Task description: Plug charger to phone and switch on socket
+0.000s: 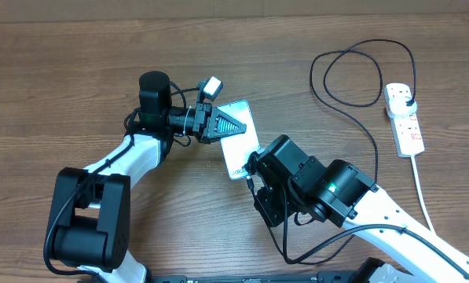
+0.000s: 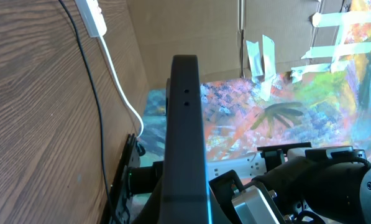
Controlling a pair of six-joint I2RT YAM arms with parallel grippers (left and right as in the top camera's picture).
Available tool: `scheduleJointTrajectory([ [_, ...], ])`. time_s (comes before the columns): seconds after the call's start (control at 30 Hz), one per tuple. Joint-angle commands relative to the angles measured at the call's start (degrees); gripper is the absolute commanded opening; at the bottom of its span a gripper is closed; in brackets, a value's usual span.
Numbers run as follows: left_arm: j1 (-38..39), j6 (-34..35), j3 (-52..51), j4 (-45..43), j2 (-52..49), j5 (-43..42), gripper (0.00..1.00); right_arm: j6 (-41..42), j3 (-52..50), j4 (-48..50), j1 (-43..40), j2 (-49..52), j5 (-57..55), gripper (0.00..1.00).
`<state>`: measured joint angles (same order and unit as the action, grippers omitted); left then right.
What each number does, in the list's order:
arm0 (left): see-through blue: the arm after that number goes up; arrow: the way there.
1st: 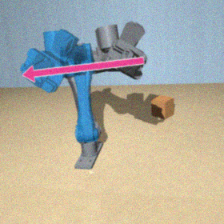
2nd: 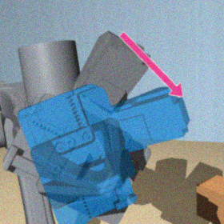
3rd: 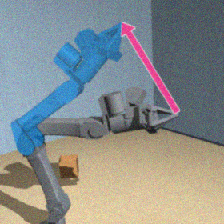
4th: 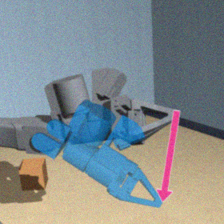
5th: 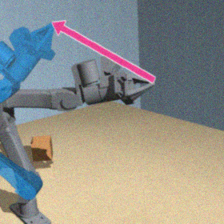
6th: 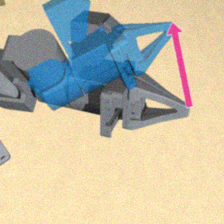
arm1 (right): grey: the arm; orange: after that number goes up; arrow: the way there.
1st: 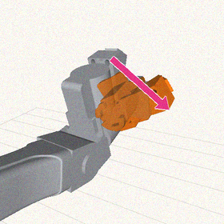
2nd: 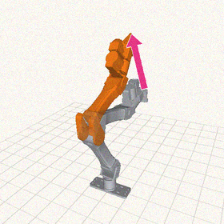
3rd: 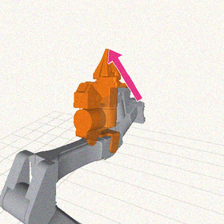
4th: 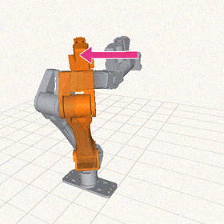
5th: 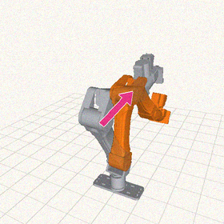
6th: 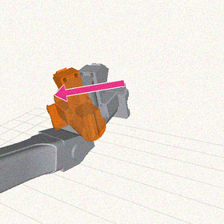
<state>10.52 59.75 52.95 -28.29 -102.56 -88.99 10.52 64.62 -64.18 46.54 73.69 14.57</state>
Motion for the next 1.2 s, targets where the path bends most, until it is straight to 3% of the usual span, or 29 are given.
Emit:
scheduleJointTrajectory([
  [0.0,0.55,-1.03,0.39,-0.22,-0.28,-1.68,0.04,0.57,1.77,-0.09,0.22,0.07,-0.37,0.04],
  [1.17,0.52,3.74,0.39,-0.22,-0.28,-1.62,0.04,1.46,1.77,0.81,0.22,0.07,0.94,0.04],
])
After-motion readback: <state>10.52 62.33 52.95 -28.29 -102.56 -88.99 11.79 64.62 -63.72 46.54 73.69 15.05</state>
